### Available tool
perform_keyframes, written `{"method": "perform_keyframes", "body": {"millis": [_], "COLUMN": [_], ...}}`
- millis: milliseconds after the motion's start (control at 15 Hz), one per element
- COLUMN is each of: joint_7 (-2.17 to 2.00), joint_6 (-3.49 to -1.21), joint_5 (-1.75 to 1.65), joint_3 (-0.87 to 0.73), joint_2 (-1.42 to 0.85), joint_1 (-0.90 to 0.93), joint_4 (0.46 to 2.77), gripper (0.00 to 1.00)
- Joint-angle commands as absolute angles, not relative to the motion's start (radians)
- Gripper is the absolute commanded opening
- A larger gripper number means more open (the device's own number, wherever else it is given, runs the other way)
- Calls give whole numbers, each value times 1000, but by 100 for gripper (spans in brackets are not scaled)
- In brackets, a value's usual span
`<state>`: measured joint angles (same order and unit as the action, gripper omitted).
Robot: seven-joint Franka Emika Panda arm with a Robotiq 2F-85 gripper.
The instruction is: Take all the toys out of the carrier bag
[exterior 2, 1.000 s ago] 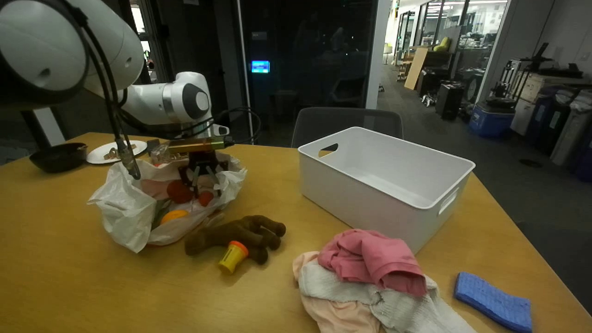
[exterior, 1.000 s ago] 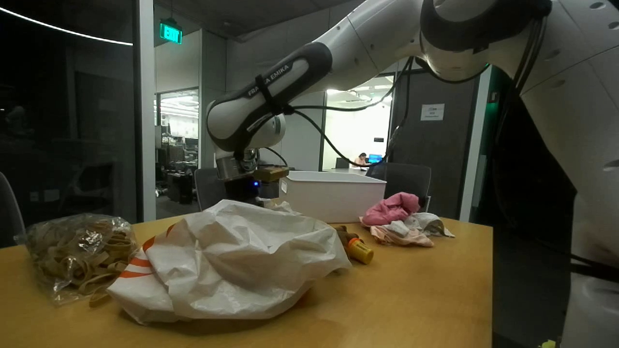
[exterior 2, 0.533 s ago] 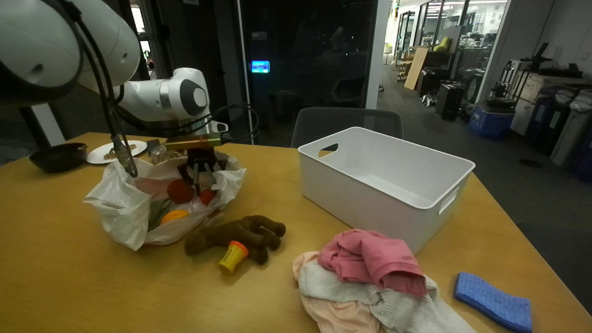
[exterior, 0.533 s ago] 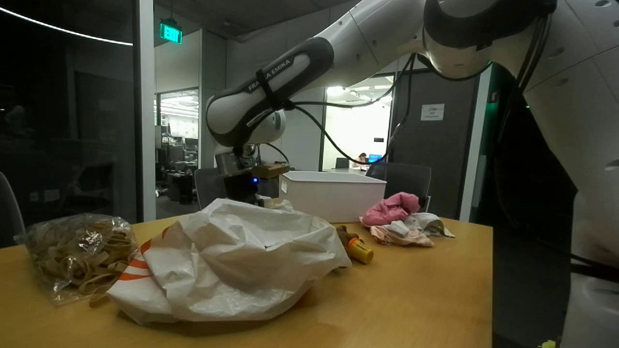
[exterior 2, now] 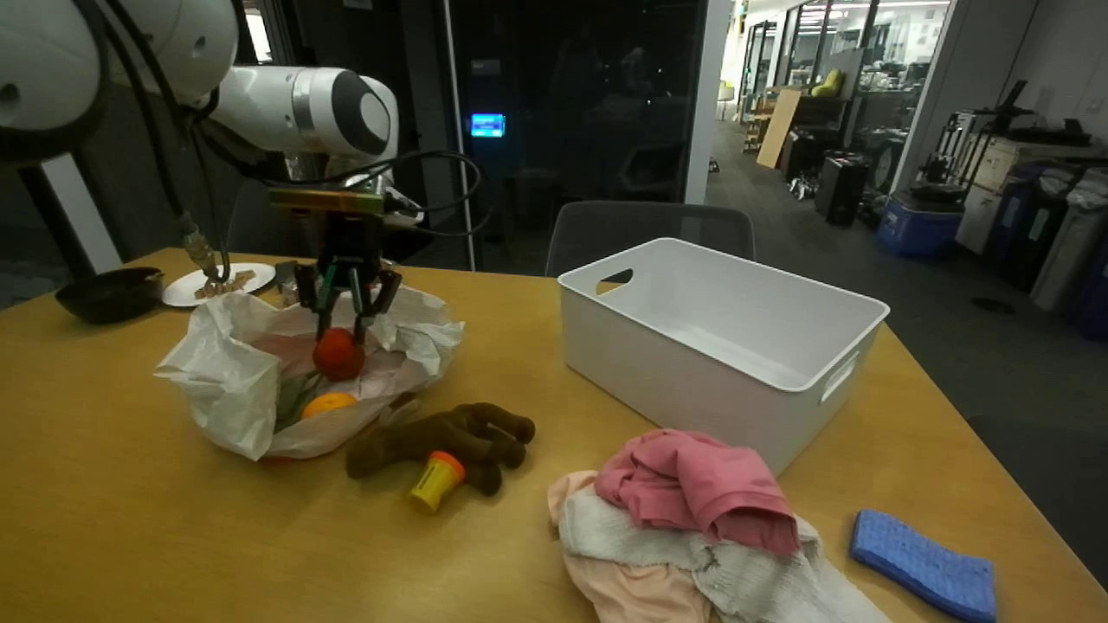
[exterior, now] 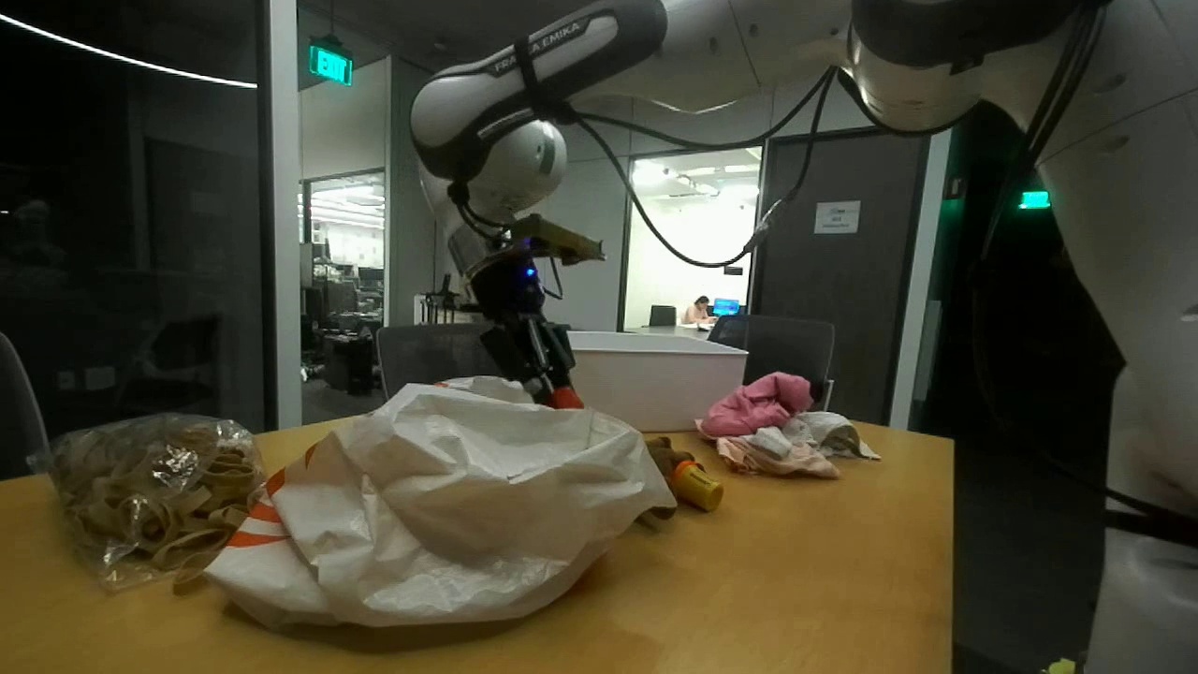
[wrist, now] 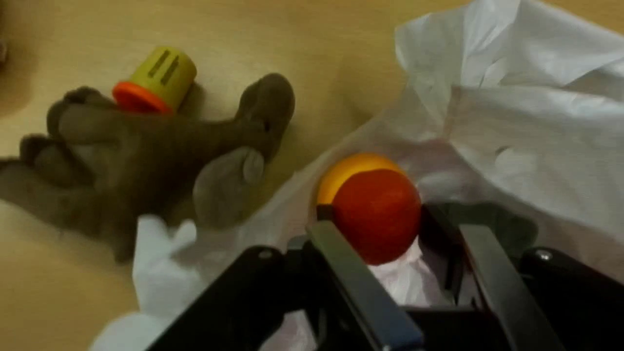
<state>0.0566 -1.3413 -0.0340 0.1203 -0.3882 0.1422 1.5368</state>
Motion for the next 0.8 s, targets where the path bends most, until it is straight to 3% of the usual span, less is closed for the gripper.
{"method": "perform_keyframes", "body": {"millis": [0, 733], "joint_7": [-53, -387], "joint_6": [-1216, -1457], "joint_5": [-22, -220], "joint_3": [79, -78], "joint_2": [-375, -432], "joint_1": [123, 65], "joint_4": [1476, 1611], "gripper": [22, 22]}}
